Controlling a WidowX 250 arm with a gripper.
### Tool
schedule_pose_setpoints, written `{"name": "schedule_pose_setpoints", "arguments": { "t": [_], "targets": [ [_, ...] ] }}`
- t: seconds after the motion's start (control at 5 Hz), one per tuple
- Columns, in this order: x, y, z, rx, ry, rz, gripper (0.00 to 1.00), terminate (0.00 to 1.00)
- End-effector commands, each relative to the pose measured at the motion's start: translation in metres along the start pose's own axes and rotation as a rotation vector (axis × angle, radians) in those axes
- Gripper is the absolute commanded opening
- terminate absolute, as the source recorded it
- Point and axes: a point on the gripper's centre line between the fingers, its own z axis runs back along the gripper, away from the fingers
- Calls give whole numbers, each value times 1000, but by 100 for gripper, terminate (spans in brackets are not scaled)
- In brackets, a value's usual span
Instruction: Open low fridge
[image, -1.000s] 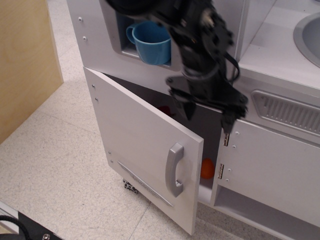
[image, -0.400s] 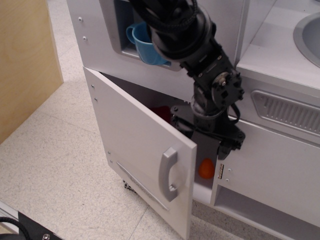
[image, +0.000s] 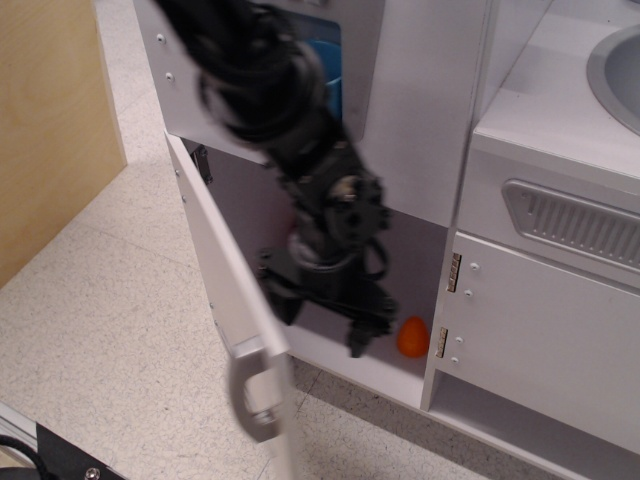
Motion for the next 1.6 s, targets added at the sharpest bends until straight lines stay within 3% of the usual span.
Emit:
{"name": "schedule_pose_setpoints", "arguments": {
  "t": [0.0, 0.4, 0.8, 1.2, 1.4],
  "targets": [
    [-19, 51, 8, 31, -39, -18, 100, 0],
    [-29, 94, 15, 46, -84, -41, 100, 0],
    [-32, 129, 13, 71, -91, -32, 100, 0],
    [-37, 136, 12, 105, -95, -45, 100, 0],
    [-37, 136, 12, 105, -95, -45, 100, 100]
  ]
}}
